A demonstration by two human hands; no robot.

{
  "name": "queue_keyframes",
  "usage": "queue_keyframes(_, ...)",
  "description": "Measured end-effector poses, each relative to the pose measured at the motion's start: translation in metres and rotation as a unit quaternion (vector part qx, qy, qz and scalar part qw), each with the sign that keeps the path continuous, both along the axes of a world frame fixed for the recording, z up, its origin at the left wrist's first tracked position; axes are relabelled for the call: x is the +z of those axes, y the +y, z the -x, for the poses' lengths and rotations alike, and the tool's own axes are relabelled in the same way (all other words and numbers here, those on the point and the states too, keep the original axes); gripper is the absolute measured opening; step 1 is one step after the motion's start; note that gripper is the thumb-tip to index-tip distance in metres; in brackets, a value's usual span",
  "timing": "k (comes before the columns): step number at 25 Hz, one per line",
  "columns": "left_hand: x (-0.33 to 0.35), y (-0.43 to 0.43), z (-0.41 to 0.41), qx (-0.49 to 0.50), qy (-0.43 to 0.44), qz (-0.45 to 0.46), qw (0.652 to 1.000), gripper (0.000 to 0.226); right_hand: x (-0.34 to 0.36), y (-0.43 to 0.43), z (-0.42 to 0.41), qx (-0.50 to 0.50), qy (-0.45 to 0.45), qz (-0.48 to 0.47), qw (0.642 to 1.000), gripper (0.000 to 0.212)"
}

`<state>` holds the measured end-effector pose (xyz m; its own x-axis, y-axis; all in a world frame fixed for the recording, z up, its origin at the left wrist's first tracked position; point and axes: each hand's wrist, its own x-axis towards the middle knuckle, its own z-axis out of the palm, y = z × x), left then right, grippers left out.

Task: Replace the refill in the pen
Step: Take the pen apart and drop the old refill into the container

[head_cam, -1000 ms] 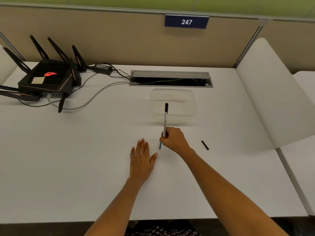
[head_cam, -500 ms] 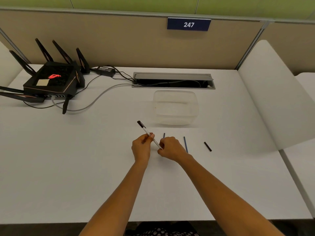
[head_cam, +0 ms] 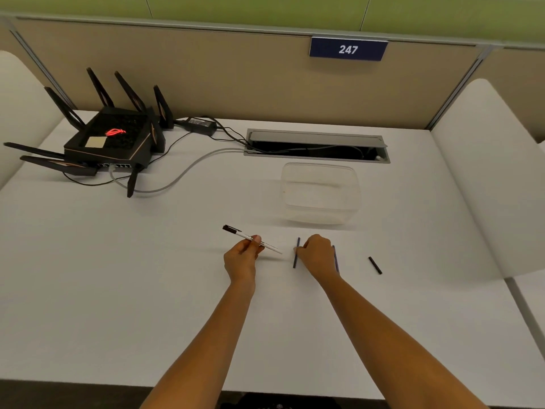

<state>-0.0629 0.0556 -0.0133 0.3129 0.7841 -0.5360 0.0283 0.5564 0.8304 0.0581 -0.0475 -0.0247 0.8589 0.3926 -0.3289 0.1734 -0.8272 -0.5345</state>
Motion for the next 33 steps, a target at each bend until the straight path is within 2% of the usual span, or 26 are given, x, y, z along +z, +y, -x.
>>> queue_keyframes(3, 0.002, 0.006, 0.004, 0.002, 0.001, 0.002, 1.0, 0.028, -0.004, 0.008, 0.005, -0.003, -0.001, 0.014, 1.0, 0.035)
queue_keyframes(10, 0.006, 0.014, -0.001, -0.007, -0.004, 0.004, 1.0, 0.027, 0.002, 0.024, 0.002, -0.005, 0.011, 0.044, 0.999, 0.038)
queue_keyframes(14, 0.006, 0.017, -0.008, -0.011, -0.005, 0.012, 1.0, 0.022, 0.013, 0.024, -0.007, 0.004, 0.05, 0.038, 0.998, 0.027)
queue_keyframes(16, 0.005, 0.02, -0.011, -0.009, -0.003, 0.016, 1.0, 0.02, 0.029, 0.03, -0.017, 0.01, 0.065, 0.016, 0.998, 0.017)
queue_keyframes(20, 0.001, 0.022, -0.017, -0.013, 0.0, 0.024, 1.0, 0.022, 0.07, 0.052, -0.05, -0.027, 0.066, -0.073, 0.995, 0.018)
queue_keyframes(23, -0.001, 0.024, -0.02, -0.029, 0.001, 0.022, 0.999, 0.024, 0.085, 0.076, -0.082, -0.052, 0.057, -0.104, 0.992, 0.016)
queue_keyframes(27, -0.003, 0.029, -0.021, -0.061, 0.013, 0.003, 0.998, 0.016, 0.075, 0.103, -0.115, -0.078, 0.067, -0.082, 0.991, 0.018)
queue_keyframes(33, -0.009, 0.037, -0.026, -0.092, 0.034, -0.006, 0.995, 0.014, 0.039, 0.123, -0.124, -0.047, 0.085, 0.007, 0.995, 0.02)
